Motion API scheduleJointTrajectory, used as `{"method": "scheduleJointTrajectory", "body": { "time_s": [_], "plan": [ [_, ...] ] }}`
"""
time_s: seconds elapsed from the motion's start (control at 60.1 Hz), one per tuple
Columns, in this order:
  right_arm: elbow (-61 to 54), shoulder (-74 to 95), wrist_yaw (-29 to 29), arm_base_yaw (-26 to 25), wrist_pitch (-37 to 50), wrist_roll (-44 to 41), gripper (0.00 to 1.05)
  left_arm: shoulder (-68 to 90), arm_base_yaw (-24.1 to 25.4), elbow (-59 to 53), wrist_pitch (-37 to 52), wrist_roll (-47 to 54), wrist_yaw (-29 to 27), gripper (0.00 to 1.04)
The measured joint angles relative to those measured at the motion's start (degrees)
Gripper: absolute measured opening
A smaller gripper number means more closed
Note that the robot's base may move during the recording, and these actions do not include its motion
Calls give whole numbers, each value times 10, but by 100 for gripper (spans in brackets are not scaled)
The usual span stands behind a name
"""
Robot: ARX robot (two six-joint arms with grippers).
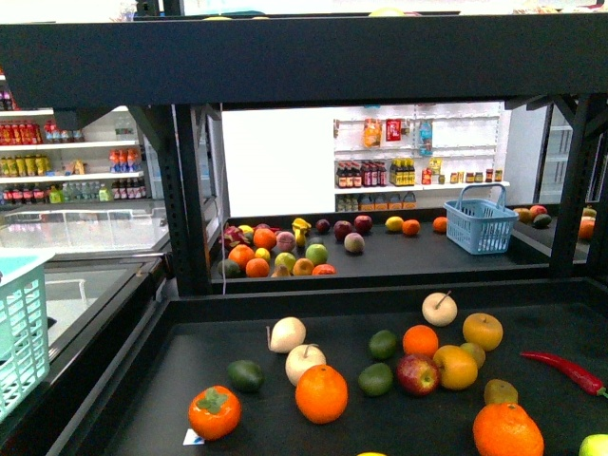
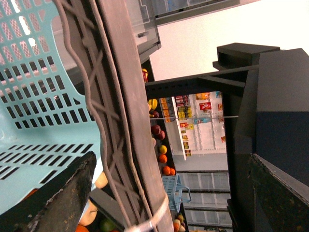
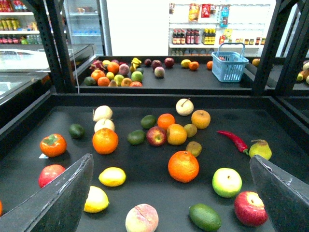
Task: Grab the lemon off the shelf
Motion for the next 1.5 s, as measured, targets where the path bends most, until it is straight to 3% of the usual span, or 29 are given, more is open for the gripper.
{"method": "scheduleJointTrajectory", "body": {
  "time_s": [0.416, 0.682, 0.865, 1.247, 1.497],
  "plan": [
    [0, 0, 0, 0, 0, 0, 97, 82, -9, 123, -23, -8, -17, 94],
    [0, 0, 0, 0, 0, 0, 97, 82, -12, 116, -57, -1, -30, 41],
    [0, 0, 0, 0, 0, 0, 97, 54, -18, 81, -73, 8, -17, 14],
    [0, 0, 0, 0, 0, 0, 97, -76, -66, 15, -79, 112, 109, 7],
    [0, 0, 0, 0, 0, 0, 97, -146, -163, -35, -132, 196, 185, 6]
  ]
}}
